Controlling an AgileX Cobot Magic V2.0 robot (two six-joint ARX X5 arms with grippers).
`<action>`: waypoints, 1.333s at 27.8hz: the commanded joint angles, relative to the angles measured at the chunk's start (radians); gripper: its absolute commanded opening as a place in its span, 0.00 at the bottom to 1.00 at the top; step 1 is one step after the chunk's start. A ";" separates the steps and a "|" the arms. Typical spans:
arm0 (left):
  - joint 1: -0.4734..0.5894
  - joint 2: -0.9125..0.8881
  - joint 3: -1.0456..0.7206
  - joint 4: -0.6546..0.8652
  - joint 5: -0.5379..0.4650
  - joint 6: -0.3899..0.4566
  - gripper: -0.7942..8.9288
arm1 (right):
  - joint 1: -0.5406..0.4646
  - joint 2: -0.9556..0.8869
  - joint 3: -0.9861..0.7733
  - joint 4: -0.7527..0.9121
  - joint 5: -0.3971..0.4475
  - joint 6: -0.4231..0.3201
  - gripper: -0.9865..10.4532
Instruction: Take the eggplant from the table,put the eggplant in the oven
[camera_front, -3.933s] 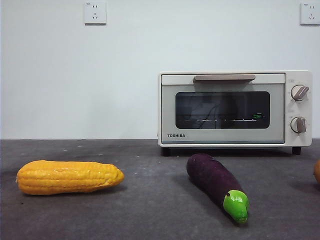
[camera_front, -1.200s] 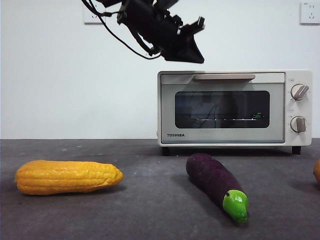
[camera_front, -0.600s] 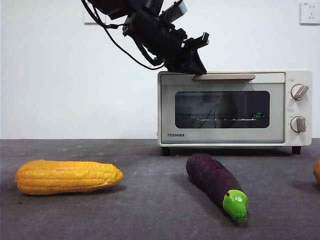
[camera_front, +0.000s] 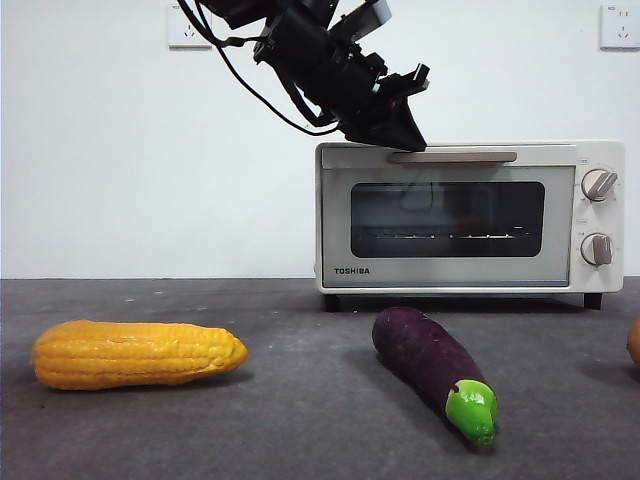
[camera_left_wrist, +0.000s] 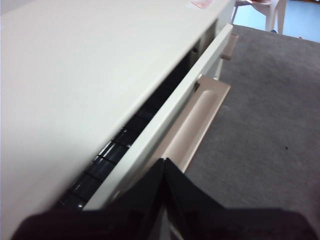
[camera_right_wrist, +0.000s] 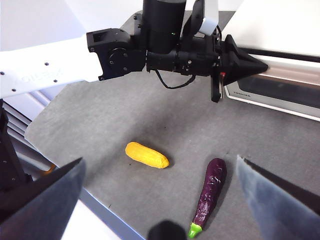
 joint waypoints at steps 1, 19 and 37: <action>-0.017 0.030 -0.022 -0.077 0.000 0.018 0.08 | 0.002 -0.001 0.005 0.003 -0.003 -0.012 0.53; -0.144 -0.042 -0.022 -0.150 0.052 0.007 0.08 | 0.002 -0.001 0.005 0.003 -0.002 -0.031 0.53; -0.036 -0.352 -0.022 -0.312 -0.066 -0.022 0.08 | 0.002 -0.001 0.005 -0.002 0.003 -0.031 0.53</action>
